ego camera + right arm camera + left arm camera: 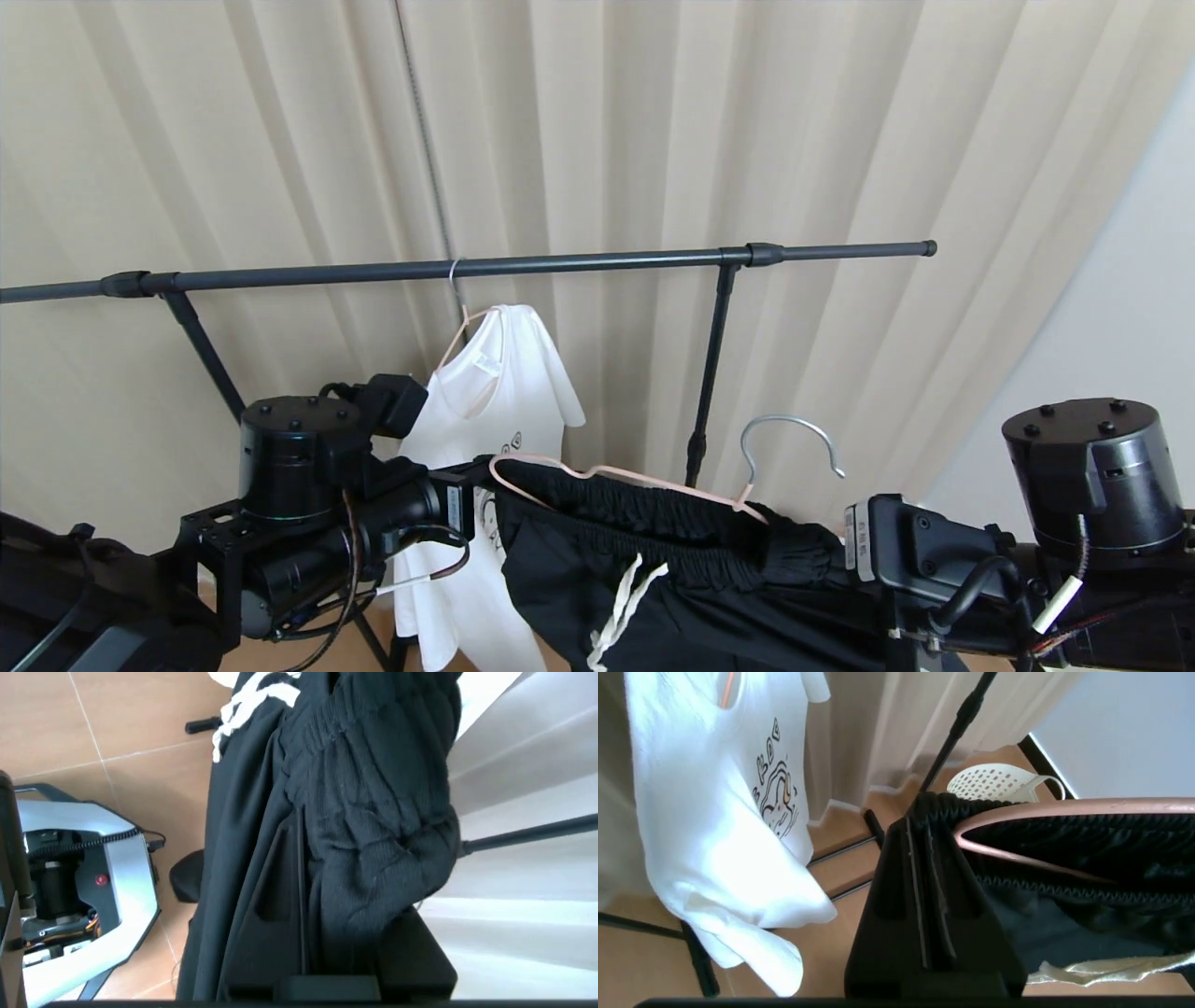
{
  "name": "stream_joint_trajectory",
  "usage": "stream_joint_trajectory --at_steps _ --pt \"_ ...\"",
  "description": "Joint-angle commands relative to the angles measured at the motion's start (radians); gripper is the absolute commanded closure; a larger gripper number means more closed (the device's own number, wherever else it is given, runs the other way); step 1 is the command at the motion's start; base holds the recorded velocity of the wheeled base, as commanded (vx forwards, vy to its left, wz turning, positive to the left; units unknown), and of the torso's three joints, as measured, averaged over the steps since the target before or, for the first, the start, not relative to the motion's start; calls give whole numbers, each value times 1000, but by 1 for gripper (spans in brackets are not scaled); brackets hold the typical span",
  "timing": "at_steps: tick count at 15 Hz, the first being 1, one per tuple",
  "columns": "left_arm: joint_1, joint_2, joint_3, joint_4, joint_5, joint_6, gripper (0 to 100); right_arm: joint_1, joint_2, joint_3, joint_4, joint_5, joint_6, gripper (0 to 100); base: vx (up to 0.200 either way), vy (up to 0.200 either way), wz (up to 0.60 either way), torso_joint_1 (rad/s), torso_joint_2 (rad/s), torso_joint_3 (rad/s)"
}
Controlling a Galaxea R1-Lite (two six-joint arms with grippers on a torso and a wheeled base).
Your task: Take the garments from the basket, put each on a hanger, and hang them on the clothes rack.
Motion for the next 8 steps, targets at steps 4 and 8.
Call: stream_joint_trajectory --at_steps 4,8 --pt "9 -18 -5 10 2 63 100 -4 28 0 1 -14 -28 100 0 0 0 0 0 0" --pt "12 -18 -186 253 47 164 100 -4 31 7 1 -23 -45 100 0 0 0 0 0 0"
